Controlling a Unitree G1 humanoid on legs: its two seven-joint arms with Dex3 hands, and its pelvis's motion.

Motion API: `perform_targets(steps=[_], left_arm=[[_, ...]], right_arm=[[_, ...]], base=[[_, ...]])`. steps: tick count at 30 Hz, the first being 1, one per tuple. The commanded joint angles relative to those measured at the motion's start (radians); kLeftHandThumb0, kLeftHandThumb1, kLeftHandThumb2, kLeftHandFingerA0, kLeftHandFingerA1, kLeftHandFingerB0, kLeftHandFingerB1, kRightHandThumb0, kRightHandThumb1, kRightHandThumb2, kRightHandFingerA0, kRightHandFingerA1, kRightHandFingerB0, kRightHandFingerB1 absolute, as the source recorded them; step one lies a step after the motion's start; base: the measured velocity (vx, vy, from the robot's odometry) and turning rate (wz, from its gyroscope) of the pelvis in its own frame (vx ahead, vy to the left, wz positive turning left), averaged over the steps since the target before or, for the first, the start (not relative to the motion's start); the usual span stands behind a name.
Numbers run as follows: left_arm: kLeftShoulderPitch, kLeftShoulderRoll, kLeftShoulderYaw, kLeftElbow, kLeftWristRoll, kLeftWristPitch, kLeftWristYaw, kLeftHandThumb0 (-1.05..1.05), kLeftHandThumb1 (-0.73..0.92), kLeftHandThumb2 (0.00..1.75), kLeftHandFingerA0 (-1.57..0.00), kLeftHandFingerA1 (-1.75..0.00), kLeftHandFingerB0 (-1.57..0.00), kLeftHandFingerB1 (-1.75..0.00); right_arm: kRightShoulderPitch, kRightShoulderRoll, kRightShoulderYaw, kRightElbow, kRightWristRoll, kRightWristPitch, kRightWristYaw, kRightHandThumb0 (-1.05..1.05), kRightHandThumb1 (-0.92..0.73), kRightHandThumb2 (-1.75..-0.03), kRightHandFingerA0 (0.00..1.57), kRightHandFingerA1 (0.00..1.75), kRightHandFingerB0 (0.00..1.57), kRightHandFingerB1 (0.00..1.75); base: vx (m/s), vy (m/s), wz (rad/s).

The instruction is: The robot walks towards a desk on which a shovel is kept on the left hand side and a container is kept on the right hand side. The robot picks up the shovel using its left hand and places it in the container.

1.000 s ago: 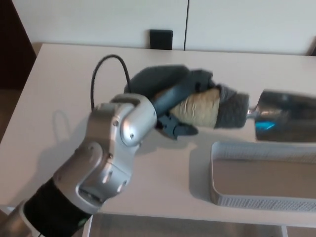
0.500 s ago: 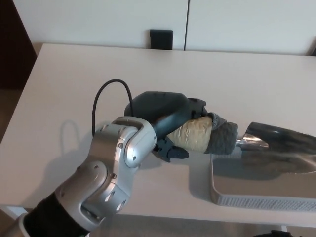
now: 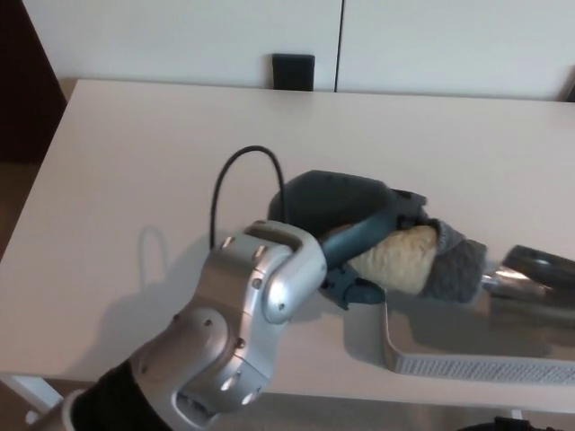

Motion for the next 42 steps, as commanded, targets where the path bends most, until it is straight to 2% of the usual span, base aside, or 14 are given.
perform_targets(steps=[1, 7, 8, 10, 16, 17, 18, 19, 28, 31, 37, 40, 41, 42], left_arm=[[-0.012, -0.027, -0.021, -0.028, 0.074, 0.051, -0.061, -0.40, 0.90, 0.67, -0.88, -1.21, -0.69, -0.58], [0.032, -0.033, -0.069, -0.037, 0.151, 0.009, -0.028, -0.40, 0.87, 0.66, -0.87, -1.14, -0.78, -0.64], [0.024, -0.021, -0.097, -0.023, 0.187, 0.004, -0.046, -0.38, 0.72, 1.13, -0.81, -0.83, -0.68, -0.75], [0.034, -0.022, -0.104, -0.023, 0.194, 0.007, -0.055, -0.43, 0.92, 0.69, -0.76, -0.58, -0.63, -0.55], [0.053, -0.024, -0.083, -0.022, 0.196, -0.008, -0.054, -0.43, 0.92, 0.70, -0.71, -0.67, -0.60, -0.55], [0.059, -0.024, -0.074, -0.023, 0.191, -0.011, -0.048, -0.37, 0.72, 1.13, -0.76, -0.88, -0.61, -0.71], [0.062, -0.024, -0.068, -0.023, 0.187, -0.016, -0.041, -0.37, 0.72, 1.13, -0.76, -0.88, -0.61, -0.71], [0.067, -0.028, -0.059, -0.023, 0.188, -0.004, -0.050, -0.42, 0.92, 0.68, -0.74, -0.90, -0.64, -0.58], [0.067, -0.027, 0.033, -0.026, 0.189, 0.009, -0.068, -0.39, 0.89, 0.69, -0.81, -1.36, -0.62, -0.64], [0.059, -0.021, 0.070, -0.024, 0.176, -0.010, -0.057, -0.41, 0.91, 0.66, -0.80, -0.97, -0.62, -0.60], [0.062, -0.015, 0.089, -0.033, 0.209, -0.023, -0.036, -0.42, 0.89, 0.66, -0.85, -1.32, -0.61, -0.68], [0.071, 0.029, 0.058, -0.035, 0.226, -0.089, -0.014, -0.42, 0.92, 0.68, -0.89, -0.94, -0.57, -0.53], [0.071, 0.035, 0.046, -0.037, 0.236, -0.091, -0.025, -0.37, 0.74, 1.15, -0.83, -0.89, -0.50, -0.66], [0.064, 0.033, 0.034, -0.032, 0.256, -0.086, -0.032, -0.43, 0.92, 0.72, -0.81, -0.76, -0.56, -0.54]], right_arm=[[0.001, -0.024, -0.005, -0.023, -0.013, 0.017, 0.004, -0.48, -0.57, -0.57, 0.49, 0.42, 0.39, 0.37], [-0.003, -0.025, 0.000, -0.028, -0.017, 0.022, 0.005, -0.51, -0.56, -0.57, 0.50, 0.43, 0.40, 0.38], [-0.005, -0.020, -0.003, -0.026, -0.009, 0.026, 0.007, -0.50, -0.56, -0.57, 0.49, 0.44, 0.39, 0.38], [0.001, -0.022, -0.003, -0.031, -0.011, 0.020, 0.006, -0.51, -0.56, -0.57, 0.49, 0.44, 0.39, 0.38], [-0.007, -0.022, -0.001, -0.035, -0.016, 0.033, 0.006, -0.49, -0.56, -0.57, 0.49, 0.44, 0.40, 0.38], [-0.009, -0.021, -0.001, -0.033, -0.017, 0.033, 0.006, -0.49, -0.56, -0.57, 0.50, 0.43, 0.40, 0.37], [-0.010, -0.022, -0.001, -0.031, -0.020, 0.030, 0.004, -0.49, -0.56, -0.57, 0.50, 0.43, 0.40, 0.37], [-0.008, -0.028, 0.003, -0.029, -0.028, 0.023, 0.004, -0.51, -0.56, -0.57, 0.50, 0.43, 0.40, 0.37], [0.002, -0.020, -0.006, -0.011, -0.006, 0.007, 0.019, -0.49, -0.57, -0.57, 0.49, 0.42, 0.39, 0.37], [0.001, -0.022, -0.004, -0.009, -0.011, 0.002, 0.019, -0.50, -0.57, -0.57, 0.48, 0.42, 0.39, 0.37], [0.002, -0.020, 0.000, -0.014, -0.020, 0.011, 0.013, -0.50, -0.57, -0.57, 0.49, 0.42, 0.39, 0.37], [0.003, -0.019, 0.000, -0.020, -0.021, 0.021, 0.014, -0.50, -0.57, -0.57, 0.48, 0.42, 0.40, 0.37], [0.003, -0.020, 0.001, -0.023, -0.023, 0.023, 0.014, -0.50, -0.57, -0.57, 0.48, 0.42, 0.39, 0.37], [-0.004, -0.022, -0.001, -0.026, -0.024, 0.028, 0.013, -0.51, -0.57, -0.57, 0.48, 0.42, 0.39, 0.36]], base=[[0.00, 0.000, 0.00], [0.00, 0.000, 0.00], [0.00, 0.000, 0.00], [0.00, 0.000, 0.00], [0.00, 0.000, 0.00], [0.00, 0.000, 0.00], [0.00, 0.000, 0.00], [0.00, 0.000, 0.00], [0.00, 0.000, 0.00], [0.00, 0.000, 0.00], [0.00, 0.000, 0.00], [0.00, 0.000, 0.00], [0.00, 0.000, 0.00], [0.00, 0.000, 0.00]])
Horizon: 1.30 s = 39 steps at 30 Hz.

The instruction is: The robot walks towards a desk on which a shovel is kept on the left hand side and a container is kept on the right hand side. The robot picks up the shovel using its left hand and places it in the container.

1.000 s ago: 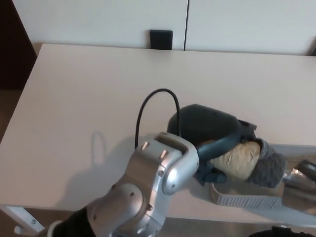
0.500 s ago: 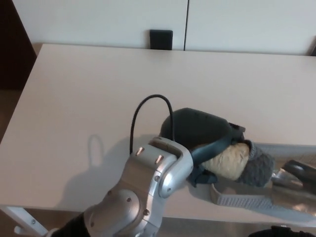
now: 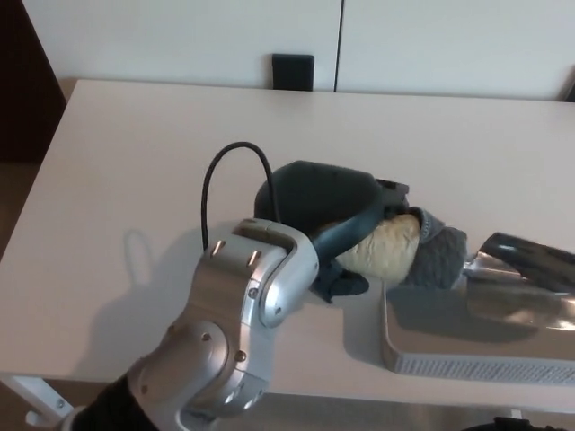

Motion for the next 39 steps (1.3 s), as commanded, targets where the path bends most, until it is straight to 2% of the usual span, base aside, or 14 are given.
perform_targets(steps=[1, 6, 7, 8, 14, 21, 23, 27, 28, 29, 36, 37, 38, 39], left_arm=[[0.000, 0.027, -0.041, -0.008, 0.074, -0.071, 0.026, -0.42, 0.92, 0.70, -0.80, -1.10, -0.67, -0.67], [0.001, 0.049, -0.113, 0.001, 0.160, -0.105, 0.039, -0.43, 0.92, 0.69, -0.98, -1.20, -0.78, -0.77], [0.003, 0.050, -0.130, 0.001, 0.191, -0.102, 0.037, -0.40, 0.76, 1.17, -1.02, -1.11, -0.76, -0.85], [-0.001, 0.064, -0.146, 0.003, 0.205, -0.123, 0.036, -0.42, 0.92, 0.77, -0.95, -1.41, -0.76, -0.97], [-0.044, 0.105, -0.236, 0.027, 0.369, -0.160, 0.014, -0.42, 0.86, 0.70, -0.87, -1.50, -0.75, -0.82], [-0.018, 0.074, -0.239, 0.039, 0.341, -0.143, 0.042, -0.40, 0.89, 0.73, -0.82, -1.62, -0.77, -1.00], [-0.031, 0.070, -0.235, 0.046, 0.340, -0.154, 0.030, -0.40, 0.87, 0.72, -0.84, -1.67, -0.74, -1.21], [-0.018, 0.053, -0.230, 0.056, 0.336, -0.168, 0.061, -0.42, 0.92, 0.72, -0.87, -1.51, -0.76, -1.00], [-0.019, 0.054, -0.233, 0.051, 0.343, -0.172, 0.049, -0.41, 0.74, 1.13, -0.98, -1.18, -0.76, -0.92], [-0.017, 0.042, -0.234, 0.054, 0.350, -0.162, 0.032, -0.43, 0.92, 0.73, -0.87, -1.42, -0.76, -1.01], [-0.008, -0.006, -0.235, 0.094, 0.358, -0.160, 0.065, -0.45, 0.92, 0.77, -0.84, -1.55, -0.76, -1.08], [0.000, -0.021, -0.248, 0.096, 0.381, -0.148, 0.068, -0.42, 0.77, 1.15, -0.95, -1.16, -0.78, -0.89], [0.004, -0.030, -0.249, 0.097, 0.377, -0.146, 0.065, -0.43, 0.92, 0.76, -0.88, -1.32, -0.77, -0.85], [0.020, -0.047, -0.246, 0.099, 0.373, -0.133, 0.074, -0.44, 0.92, 0.77, -0.90, -1.32, -0.78, -0.84]], right_arm=[[-0.005, -0.012, -0.006, -0.011, -0.007, 0.008, -0.002, -0.51, -0.57, -0.57, 0.48, 0.42, 0.39, 0.37], [0.003, -0.016, -0.009, -0.021, -0.008, 0.008, -0.001, -0.51, -0.56, -0.57, 0.49, 0.43, 0.40, 0.37], [0.007, -0.016, -0.011, -0.025, -0.004, 0.006, 0.003, -0.51, -0.56, -0.57, 0.49, 0.43, 0.40, 0.38], [0.008, -0.015, -0.012, -0.027, 0.000, 0.009, 0.006, -0.50, -0.57, -0.57, 0.49, 0.43, 0.39, 0.37], [-0.018, -0.022, -0.002, -0.013, -0.030, 0.014, -0.007, -0.51, -0.56, -0.57, 0.50, 0.41, 0.41, 0.36], [-0.014, -0.018, -0.012, -0.012, -0.007, 0.013, 0.011, -0.47, -0.57, -0.57, 0.49, 0.41, 0.40, 0.37], [-0.021, -0.024, -0.006, -0.008, -0.028, -0.003, -0.001, -0.50, -0.57, -0.57, 0.50, 0.41, 0.41, 0.37], [-0.021, -0.024, -0.009, -0.022, -0.018, 0.025, 0.006, -0.49, -0.57, -0.57, 0.49, 0.41, 0.41, 0.36], [-0.021, -0.024, -0.009, -0.024, -0.016, 0.028, 0.009, -0.49, -0.57, -0.57, 0.49, 0.40, 0.40, 0.36], [-0.023, -0.024, -0.008, -0.021, -0.013, 0.027, 0.013, -0.49, -0.57, -0.57, 0.49, 0.40, 0.40, 0.36], [-0.041, -0.021, -0.008, -0.030, -0.011, 0.044, 0.013, -0.49, -0.57, -0.57, 0.49, 0.41, 0.41, 0.36], [-0.038, -0.025, -0.007, -0.038, -0.011, 0.040, 0.016, -0.49, -0.58, -0.57, 0.48, 0.41, 0.40, 0.37], [-0.038, -0.025, -0.007, -0.041, -0.009, 0.043, 0.019, -0.48, -0.58, -0.57, 0.48, 0.42, 0.39, 0.37], [-0.035, -0.023, -0.009, -0.044, -0.006, 0.053, 0.020, -0.49, -0.57, -0.57, 0.48, 0.42, 0.40, 0.36]], base=[[0.00, 0.000, 0.00], [0.00, 0.000, 0.00], [0.00, 0.000, 0.00], [0.00, 0.000, 0.00], [0.00, 0.000, 0.00], [0.00, 0.000, 0.00], [0.00, 0.000, 0.00], [0.00, 0.000, 0.00], [0.00, 0.000, 0.00], [0.00, 0.000, 0.00], [0.00, 0.000, 0.00], [0.00, 0.000, 0.00], [0.00, 0.000, 0.00], [0.00, 0.000, 0.00]])
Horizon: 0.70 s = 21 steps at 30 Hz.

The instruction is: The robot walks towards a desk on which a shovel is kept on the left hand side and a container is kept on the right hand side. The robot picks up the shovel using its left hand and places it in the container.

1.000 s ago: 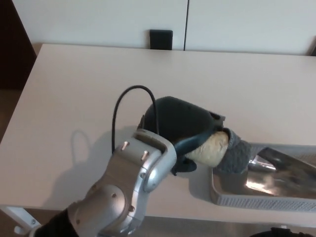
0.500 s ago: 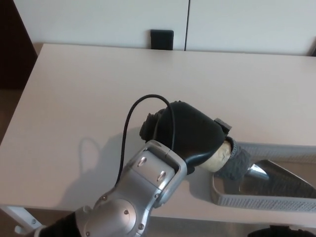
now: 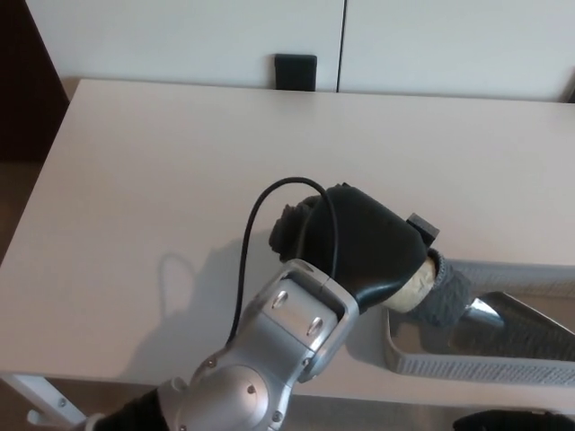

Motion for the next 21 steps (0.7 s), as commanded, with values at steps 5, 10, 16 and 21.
perform_targets(steps=[5, 10, 16, 21], left_arm=[[0.040, -0.065, -0.026, 0.028, 0.036, -0.051, -0.028, -0.42, 0.92, 0.67, -0.88, -1.30, -0.76, -0.77], [0.039, -0.072, -0.031, 0.042, 0.027, -0.075, -0.014, -0.42, 0.90, 0.66, -0.89, -1.31, -0.77, -0.81], [0.074, -0.137, -0.017, 0.057, -0.046, -0.052, -0.061, -0.61, 0.73, 0.62, -0.62, -0.69, -0.23, -0.29], [0.059, -0.136, -0.017, 0.047, -0.021, -0.049, -0.123, -0.96, 0.57, 0.82, 0.00, -0.05, 0.00, -0.07]], right_arm=[[-0.002, -0.018, -0.012, -0.015, 0.019, 0.007, 0.030, -0.50, -0.57, -0.56, 0.47, 0.42, 0.39, 0.37], [-0.007, -0.029, -0.008, -0.024, 0.006, 0.020, 0.034, -0.49, -0.59, -0.58, 0.46, 0.41, 0.39, 0.36], [-0.013, -0.036, -0.001, -0.015, 0.002, 0.017, 0.050, -0.52, -0.45, -0.83, 0.43, 0.56, 0.29, 0.47], [-0.016, -0.045, 0.004, -0.012, -0.003, 0.011, 0.057, -0.52, -0.45, -0.82, 0.42, 0.56, 0.30, 0.48]], base=[[0.00, 0.000, 0.00], [0.00, 0.000, 0.00], [0.00, 0.000, 0.00], [0.00, 0.000, 0.00]])
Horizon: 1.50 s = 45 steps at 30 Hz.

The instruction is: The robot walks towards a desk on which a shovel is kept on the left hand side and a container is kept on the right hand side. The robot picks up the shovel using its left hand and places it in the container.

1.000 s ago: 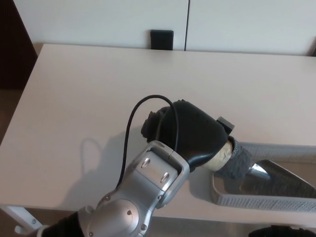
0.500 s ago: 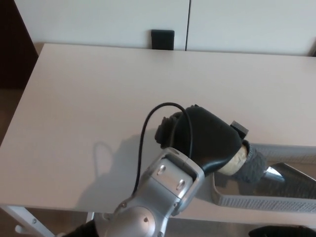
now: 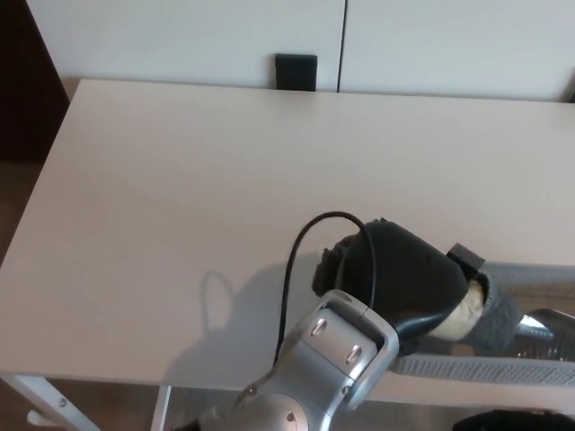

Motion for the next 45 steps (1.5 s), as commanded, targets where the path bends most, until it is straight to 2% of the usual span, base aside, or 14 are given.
perform_targets(steps=[1, 5, 6, 17, 18, 22, 23, 30, 31, 33, 34, 35, 38, 45], left_arm=[[0.001, -0.017, -0.003, -0.006, -0.021, -0.039, -0.097, -1.00, 0.61, 1.02, 0.00, 0.00, 0.00, -0.01], [-0.014, -0.017, 0.029, -0.031, -0.054, -0.047, -0.160, -1.05, 0.64, 1.06, 0.00, 0.00, 0.00, 0.00], [-0.020, -0.017, 0.038, -0.037, -0.059, -0.050, -0.173, -1.04, 0.80, 0.64, 0.00, 0.00, 0.00, 0.00], [-0.127, -0.014, 0.207, -0.159, -0.191, -0.057, -0.324, -1.05, 0.80, 0.64, 0.00, 0.00, 0.00, 0.00], [-0.135, -0.013, 0.232, -0.184, -0.216, -0.056, -0.336, -1.05, 0.63, 1.07, 0.00, 0.00, 0.00, -0.01], [-0.149, 0.005, 0.303, -0.305, -0.289, -0.082, -0.346, -1.03, 0.63, 1.05, 0.00, 0.00, 0.00, -0.02], [-0.152, 0.012, 0.323, -0.367, -0.292, -0.090, -0.344, -1.01, 0.79, 0.64, 0.00, 0.00, 0.00, 0.00], [-0.069, 0.082, 0.538, -0.818, -0.423, -0.053, -0.420, -0.97, 0.82, 0.67, 0.00, 0.00, 0.00, 0.00], [0.018, 0.083, 0.613, -0.921, -0.492, -0.045, -0.416, -1.00, 0.66, 1.04, 0.00, 0.00, 0.00, -0.06], [0.095, 0.050, 0.740, -0.921, -0.601, -0.148, -0.415, -0.99, 0.65, 1.03, 0.00, 0.00, 0.00, -0.06], [0.144, 0.050, 0.839, -0.921, -0.712, -0.212, -0.407, -0.91, 0.77, 0.61, 0.00, 0.00, 0.00, -0.11], [0.201, 0.071, 0.951, -0.921, -0.833, -0.275, -0.419, -0.95, 0.64, 1.04, 0.00, -0.03, 0.00, -0.10], [0.409, 0.221, 1.332, -0.921, -1.342, -0.267, -0.507, -0.92, 0.56, 0.97, 0.00, -0.04, 0.00, -0.14], [0.952, 0.168, 1.714, -0.821, -2.005, -0.331, -0.730, -0.90, 0.58, 1.01, -0.01, -0.30, -0.14, -0.28]], right_arm=[[-0.010, -0.023, 0.000, 0.005, -0.002, -0.007, 0.014, -0.55, -0.46, -0.81, 0.41, 0.54, 0.31, 0.47], [-0.007, -0.029, 0.009, -0.002, -0.017, -0.003, 0.012, -0.55, -0.46, -0.81, 0.39, 0.53, 0.32, 0.47], [-0.007, -0.031, 0.011, -0.006, -0.018, 0.000, 0.012, -0.54, -0.46, -0.81, 0.39, 0.53, 0.30, 0.47], [-0.014, -0.040, 0.018, -0.008, -0.009, -0.006, 0.025, -0.52, -0.44, -0.80, 0.35, 0.52, 0.29, 0.47], [-0.013, -0.041, 0.018, -0.010, -0.009, -0.004, 0.025, -0.52, -0.44, -0.80, 0.35, 0.52, 0.29, 0.47], [-0.014, -0.040, 0.024, -0.003, -0.012, -0.007, 0.027, -0.47, -0.60, -0.59, 0.37, 0.38, 0.37, 0.35], [-0.015, -0.037, 0.025, 0.002, -0.010, -0.005, 0.030, -0.51, -0.43, -0.80, 0.34, 0.51, 0.28, 0.47], [0.035, -0.053, 0.035, 0.004, -0.027, -0.034, 0.019, -0.53, -0.44, -0.81, 0.35, 0.52, 0.26, 0.46], [0.060, -0.053, 0.029, 0.012, -0.015, -0.052, 0.021, -0.52, -0.44, -0.81, 0.34, 0.52, 0.26, 0.46], [0.080, -0.050, 0.030, 0.011, -0.017, -0.037, 0.015, -0.54, -0.44, -0.80, 0.37, 0.52, 0.26, 0.45], [0.084, -0.052, 0.032, 0.015, -0.019, -0.038, 0.017, -0.55, -0.45, -0.82, 0.37, 0.53, 0.25, 0.45], [0.101, -0.045, 0.025, 0.030, -0.005, -0.072, 0.016, -0.51, -0.43, -0.83, 0.39, 0.56, 0.24, 0.47], [0.127, -0.038, 0.024, 0.047, -0.019, -0.093, -0.016, -0.54, -0.58, -0.57, 0.42, 0.38, 0.37, 0.34], [0.156, -0.002, -0.016, 0.113, 0.026, -0.115, -0.041, -0.59, -0.44, -0.83, 0.33, 0.53, 0.23, 0.46]], base=[[0.00, 0.000, 0.00], [0.00, 0.000, 0.00], [0.00, 0.000, 0.00], [0.00, 0.000, 0.00], [0.00, 0.000, 0.00], [0.00, 0.000, 0.00], [0.00, 0.000, 0.00], [0.00, 0.000, 0.00], [0.00, 0.000, 0.00], [0.00, 0.000, 0.00], [0.00, 0.000, 0.00], [0.00, 0.000, 0.00], [0.00, 0.000, 0.00], [0.00, 0.000, 0.00]])
